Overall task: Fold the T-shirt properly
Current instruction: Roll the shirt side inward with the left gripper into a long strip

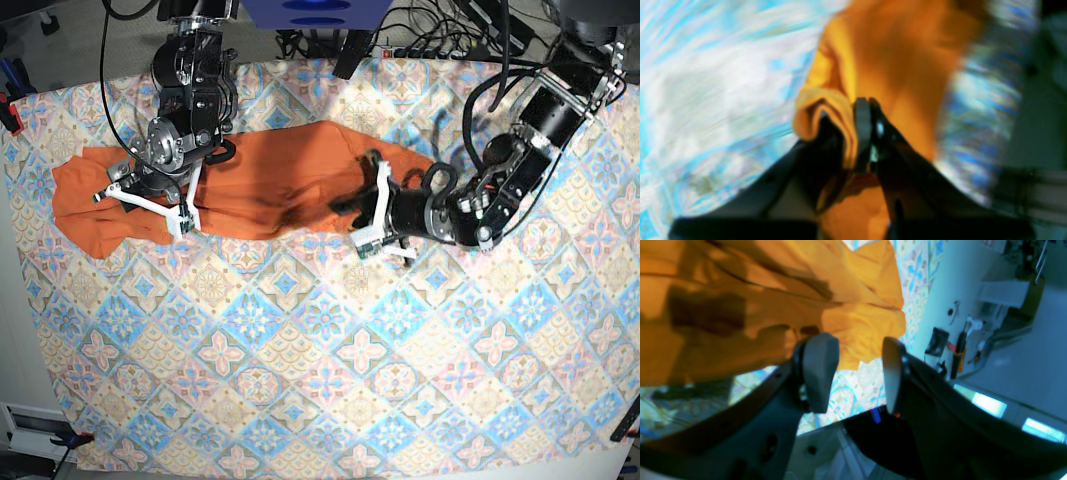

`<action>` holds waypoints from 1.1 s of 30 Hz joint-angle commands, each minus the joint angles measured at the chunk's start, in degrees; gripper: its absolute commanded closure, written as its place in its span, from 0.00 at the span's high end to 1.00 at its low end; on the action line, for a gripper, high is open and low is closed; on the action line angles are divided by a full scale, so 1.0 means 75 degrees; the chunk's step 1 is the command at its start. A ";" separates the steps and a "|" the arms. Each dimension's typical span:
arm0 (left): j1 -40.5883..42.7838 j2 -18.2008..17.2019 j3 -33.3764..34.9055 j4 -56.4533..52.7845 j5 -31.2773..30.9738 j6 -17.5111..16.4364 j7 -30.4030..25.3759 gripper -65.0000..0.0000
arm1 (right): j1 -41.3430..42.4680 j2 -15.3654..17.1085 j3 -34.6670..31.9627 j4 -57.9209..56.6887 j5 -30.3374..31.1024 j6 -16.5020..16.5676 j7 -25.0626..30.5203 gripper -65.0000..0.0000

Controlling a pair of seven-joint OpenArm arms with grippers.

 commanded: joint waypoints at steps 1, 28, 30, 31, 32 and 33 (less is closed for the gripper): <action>-0.0042 -0.0233 -0.0113 0.0518 -0.0150 -0.0008 -0.0154 0.06 | 0.0068 -0.0043 0.0106 0.0129 0.0016 -0.0055 0.0052 0.39; 0.2314 -0.1007 -0.2305 -0.0736 0.1538 -0.0008 -0.0763 0.06 | 0.0033 -0.0053 0.0282 0.0129 0.0274 -0.0055 0.0052 0.39; 0.2361 -0.0749 -0.2938 -0.1146 0.1550 -0.0008 -0.0763 0.06 | 0.0033 -0.0053 0.0258 0.0129 0.0274 -0.0055 0.0052 0.39; 0.2361 -0.0690 -0.3078 -0.1170 0.1550 -0.0008 -0.0763 0.06 | 0.0033 -0.0053 0.0247 0.0129 0.0274 -0.0055 0.0052 0.39; 0.2373 -0.0679 -0.3149 -0.1182 0.1550 -0.0008 -0.0763 0.06 | 0.0021 -0.0053 0.0235 0.0129 0.0274 -0.0055 0.0052 0.39; 0.2431 -0.0679 -0.3160 -0.1182 0.1515 -0.0008 -0.0763 0.06 | 0.0021 -0.0053 0.0235 0.0129 0.0274 -0.0055 0.0052 0.39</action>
